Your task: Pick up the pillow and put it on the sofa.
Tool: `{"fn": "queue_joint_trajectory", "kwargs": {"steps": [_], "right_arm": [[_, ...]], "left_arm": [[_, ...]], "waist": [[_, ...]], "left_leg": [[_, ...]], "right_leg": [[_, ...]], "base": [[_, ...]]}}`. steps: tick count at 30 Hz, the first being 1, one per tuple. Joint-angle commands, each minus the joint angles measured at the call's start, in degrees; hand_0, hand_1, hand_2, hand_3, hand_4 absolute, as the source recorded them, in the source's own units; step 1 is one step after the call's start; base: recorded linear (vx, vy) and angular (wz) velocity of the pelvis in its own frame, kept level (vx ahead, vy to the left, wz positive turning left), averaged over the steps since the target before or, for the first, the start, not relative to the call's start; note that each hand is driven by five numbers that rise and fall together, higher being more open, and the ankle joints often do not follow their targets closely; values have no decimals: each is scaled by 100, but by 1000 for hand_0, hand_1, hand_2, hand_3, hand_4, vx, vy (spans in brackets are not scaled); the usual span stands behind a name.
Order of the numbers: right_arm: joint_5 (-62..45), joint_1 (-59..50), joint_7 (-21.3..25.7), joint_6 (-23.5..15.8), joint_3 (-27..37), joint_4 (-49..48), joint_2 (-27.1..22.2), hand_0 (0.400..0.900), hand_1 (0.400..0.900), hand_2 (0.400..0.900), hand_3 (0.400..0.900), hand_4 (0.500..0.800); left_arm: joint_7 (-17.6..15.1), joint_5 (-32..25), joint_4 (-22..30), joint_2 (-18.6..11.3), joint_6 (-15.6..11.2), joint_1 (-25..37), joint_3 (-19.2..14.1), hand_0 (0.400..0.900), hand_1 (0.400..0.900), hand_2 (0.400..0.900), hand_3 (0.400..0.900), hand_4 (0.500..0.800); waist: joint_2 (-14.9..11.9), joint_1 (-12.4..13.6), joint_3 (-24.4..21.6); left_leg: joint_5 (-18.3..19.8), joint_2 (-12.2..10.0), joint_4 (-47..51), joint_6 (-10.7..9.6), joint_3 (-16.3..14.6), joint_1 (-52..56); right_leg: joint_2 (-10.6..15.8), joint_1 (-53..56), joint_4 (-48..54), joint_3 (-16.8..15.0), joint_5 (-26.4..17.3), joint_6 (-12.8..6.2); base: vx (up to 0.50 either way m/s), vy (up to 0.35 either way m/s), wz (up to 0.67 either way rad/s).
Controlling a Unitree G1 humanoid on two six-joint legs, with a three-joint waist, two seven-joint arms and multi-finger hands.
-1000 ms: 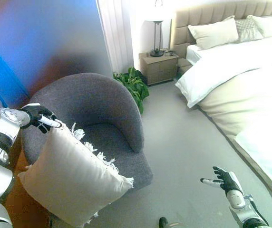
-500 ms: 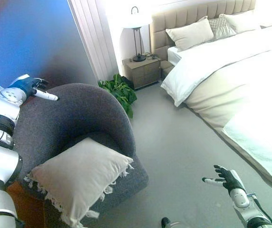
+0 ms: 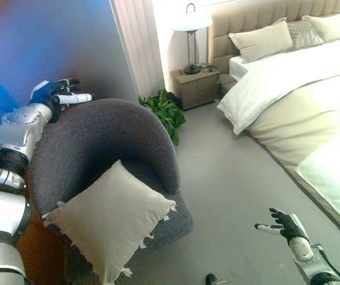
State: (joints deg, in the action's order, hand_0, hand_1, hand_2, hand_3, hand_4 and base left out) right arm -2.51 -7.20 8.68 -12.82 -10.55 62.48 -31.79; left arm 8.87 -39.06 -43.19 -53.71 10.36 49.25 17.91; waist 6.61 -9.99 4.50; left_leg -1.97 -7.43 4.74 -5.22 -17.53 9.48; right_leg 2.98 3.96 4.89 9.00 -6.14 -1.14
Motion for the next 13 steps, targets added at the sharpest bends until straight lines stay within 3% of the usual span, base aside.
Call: {"fn": "queue_joint_trajectory", "kwargs": {"steps": [1, 4, 7, 9, 11, 13], "right_arm": [[-33, -71, 500, -410, 514, -61, -40, 900, 900, 900, 900, 800], [-18, 195, 595, -384, 822, -239, 35, 900, 900, 900, 900, 800], [-63, 411, 689, -331, 1080, -371, 131, 900, 900, 900, 900, 800], [-56, 499, 705, -367, 1190, -352, 168, 900, 900, 900, 900, 800], [-18, 550, 701, -320, 1266, -391, 181, 900, 900, 900, 900, 800], [-18, 539, 674, -314, 1304, -334, 139, 900, 900, 900, 900, 800]], "left_arm": [[-9, -289, 452, -61, -959, -791, -1179, 900, 900, 900, 900, 800], [56, -303, 1098, 433, -1334, -2308, -2176, 900, 900, 900, 900, 800], [131, -231, 1520, 1020, -1552, -3472, -2715, 900, 900, 900, 900, 800], [246, 19, 1417, 1278, -1821, -3920, -2862, 900, 900, 900, 900, 800], [325, 298, 1358, 1413, -1921, -4207, -2928, 900, 900, 900, 900, 800], [497, 137, 1217, 1393, -1911, -4313, -2894, 900, 900, 900, 900, 800]], "waist": [[-379, 480, -313], [-441, 661, -255], [-526, 828, -195], [-563, 887, -188], [-593, 925, -177], [-611, 956, -176]], "left_leg": [[338, -107, -262, -18, 227, -157], [298, -105, -207, -13, 355, -190], [259, -95, -127, 0, 471, -200], [250, -95, -101, 3, 498, -200], [236, -98, -95, 2, 504, -210], [219, -89, -82, -2, 504, -215]], "right_leg": [[375, 100, -261, 299, 661, -646], [393, 140, -240, 424, 646, -639], [397, 202, -202, 553, 634, -628], [402, 235, -187, 613, 629, -625], [411, 248, -176, 655, 615, -617], [420, 266, -161, 697, 595, -625]], "base": [[-82, 9, 22], [-79, 5, 21], [-59, 7, 20], [-40, 16, 15], [-34, 28, 12], [-25, 30, 8]]}}
